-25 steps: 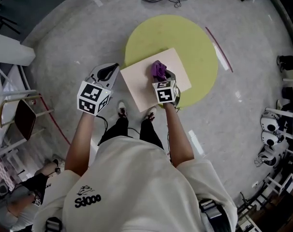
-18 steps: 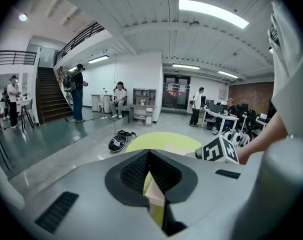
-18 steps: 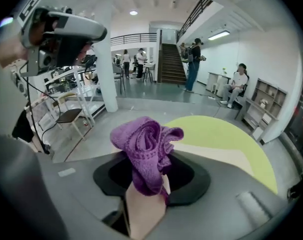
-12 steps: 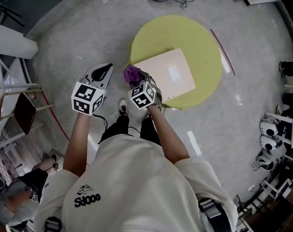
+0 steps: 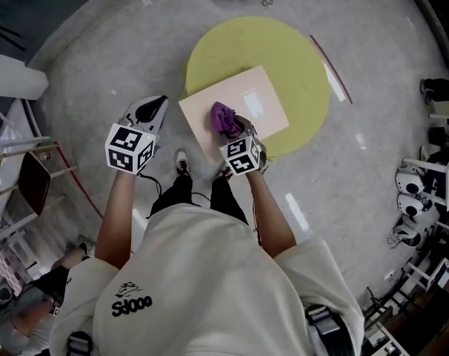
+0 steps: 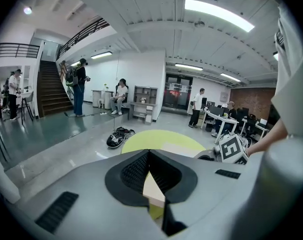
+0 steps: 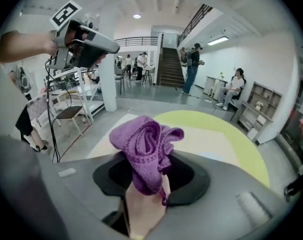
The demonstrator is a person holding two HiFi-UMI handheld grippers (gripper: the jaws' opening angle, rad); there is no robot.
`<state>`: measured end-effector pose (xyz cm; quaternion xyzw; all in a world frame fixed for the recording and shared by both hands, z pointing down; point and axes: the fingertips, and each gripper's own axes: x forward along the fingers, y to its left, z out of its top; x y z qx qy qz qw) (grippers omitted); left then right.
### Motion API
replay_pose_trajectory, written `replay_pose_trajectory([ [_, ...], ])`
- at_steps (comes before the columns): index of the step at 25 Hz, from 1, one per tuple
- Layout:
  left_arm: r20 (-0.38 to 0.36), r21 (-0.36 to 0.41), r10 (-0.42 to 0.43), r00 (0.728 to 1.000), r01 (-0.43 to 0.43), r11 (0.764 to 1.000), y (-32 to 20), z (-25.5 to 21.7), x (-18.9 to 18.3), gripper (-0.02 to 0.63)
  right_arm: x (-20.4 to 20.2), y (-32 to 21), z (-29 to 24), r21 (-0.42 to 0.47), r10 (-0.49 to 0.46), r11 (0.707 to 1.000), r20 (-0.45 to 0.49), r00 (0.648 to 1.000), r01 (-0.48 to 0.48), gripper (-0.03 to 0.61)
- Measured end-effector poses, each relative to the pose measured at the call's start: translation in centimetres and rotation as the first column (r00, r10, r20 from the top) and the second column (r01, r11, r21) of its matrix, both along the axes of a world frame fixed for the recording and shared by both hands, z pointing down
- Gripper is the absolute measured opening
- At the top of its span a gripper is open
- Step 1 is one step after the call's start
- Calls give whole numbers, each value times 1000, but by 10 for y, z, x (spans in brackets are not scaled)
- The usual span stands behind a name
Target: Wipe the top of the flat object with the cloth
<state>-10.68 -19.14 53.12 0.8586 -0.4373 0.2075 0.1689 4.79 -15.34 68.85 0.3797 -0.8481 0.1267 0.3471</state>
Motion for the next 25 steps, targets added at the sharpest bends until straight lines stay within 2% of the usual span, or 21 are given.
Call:
replay_pose_trajectory([
  [4, -6, -1, 56, 998, -56, 998, -3, 2, 24, 6, 86, 4, 5, -7, 196, 981, -39, 980, -196, 172],
  [8, -7, 0, 106, 994, -106, 994, -5, 3, 43, 6, 158, 15, 11, -40, 371, 927, -61, 927, -374, 173],
  [12, -10, 3, 153, 988, -153, 988, -3, 1, 58, 6, 202, 25, 11, -52, 502, 860, -89, 860, -507, 175],
  [14, -11, 6, 171, 985, -171, 985, -1, 1, 63, 6, 211, 32, 12, -78, 555, 824, -86, 828, -561, 175],
  [15, -11, 6, 177, 984, -177, 984, 0, 1, 65, 6, 209, 35, 12, -89, 565, 817, -81, 821, -570, 175],
  [17, -12, 6, 185, 983, -185, 983, 2, 1, 66, 6, 196, 43, 11, -94, 544, 830, -78, 835, -550, 174],
  [21, -14, 2, 192, 981, -192, 981, 8, 2, 60, 6, 152, 62, 11, -82, 455, 883, -81, 887, -461, 173],
  [25, -18, -6, 193, 981, -193, 981, 10, 6, 51, 6, 112, 76, 6, -80, 391, 914, -77, 917, -397, 174],
])
